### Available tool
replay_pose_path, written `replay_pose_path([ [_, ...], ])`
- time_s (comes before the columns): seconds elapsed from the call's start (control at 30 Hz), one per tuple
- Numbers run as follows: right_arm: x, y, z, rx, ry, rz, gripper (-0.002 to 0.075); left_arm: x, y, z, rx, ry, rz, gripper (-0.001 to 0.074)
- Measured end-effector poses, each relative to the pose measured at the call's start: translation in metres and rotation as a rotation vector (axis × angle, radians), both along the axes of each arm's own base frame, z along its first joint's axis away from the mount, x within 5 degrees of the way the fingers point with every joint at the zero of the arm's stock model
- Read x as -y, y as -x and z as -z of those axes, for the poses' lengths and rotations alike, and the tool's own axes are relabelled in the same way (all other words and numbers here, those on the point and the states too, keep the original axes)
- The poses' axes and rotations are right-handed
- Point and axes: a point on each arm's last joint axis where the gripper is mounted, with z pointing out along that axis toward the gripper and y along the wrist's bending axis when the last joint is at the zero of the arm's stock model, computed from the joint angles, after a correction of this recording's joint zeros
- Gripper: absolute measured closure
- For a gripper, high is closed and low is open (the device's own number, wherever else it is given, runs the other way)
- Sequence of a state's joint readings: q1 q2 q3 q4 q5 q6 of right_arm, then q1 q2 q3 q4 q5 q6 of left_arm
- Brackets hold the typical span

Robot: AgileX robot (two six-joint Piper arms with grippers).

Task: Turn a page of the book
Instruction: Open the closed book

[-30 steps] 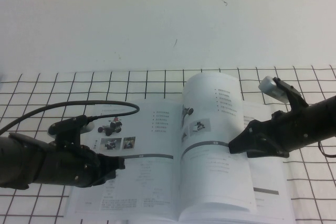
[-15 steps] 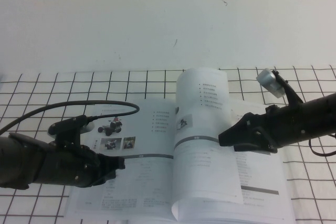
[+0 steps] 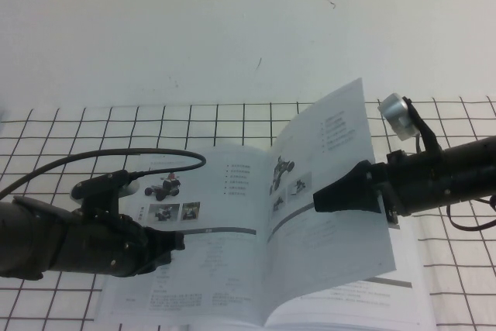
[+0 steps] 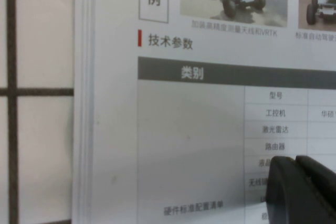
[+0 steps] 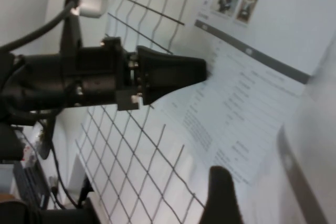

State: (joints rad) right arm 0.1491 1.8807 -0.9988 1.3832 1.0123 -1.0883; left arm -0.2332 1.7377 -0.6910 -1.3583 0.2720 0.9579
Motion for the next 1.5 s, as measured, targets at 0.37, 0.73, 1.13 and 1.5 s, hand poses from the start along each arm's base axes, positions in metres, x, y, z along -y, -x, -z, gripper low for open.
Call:
replay_pose_path([
  [0.37, -0.003, 0.000, -0.005, 0.001, -0.066, -0.006, 0.0256, 0.000, 0.000, 0.000, -0.001, 0.002, -0.003, 0.0737],
  [0.73, -0.007, -0.005, -0.022, 0.043, -0.250, 0.040, 0.0256, 0.001, 0.000, 0.000, -0.005, 0.014, -0.005, 0.0737],
  [1.13, -0.029, 0.001, -0.025, 0.103, -0.286, -0.004, 0.0287, 0.001, 0.000, 0.000, -0.009, 0.029, -0.025, 0.0737],
  [1.5, -0.050, 0.009, -0.030, 0.137, -0.295, -0.079, 0.0338, 0.001, 0.000, 0.000, -0.009, 0.031, -0.026, 0.0737],
])
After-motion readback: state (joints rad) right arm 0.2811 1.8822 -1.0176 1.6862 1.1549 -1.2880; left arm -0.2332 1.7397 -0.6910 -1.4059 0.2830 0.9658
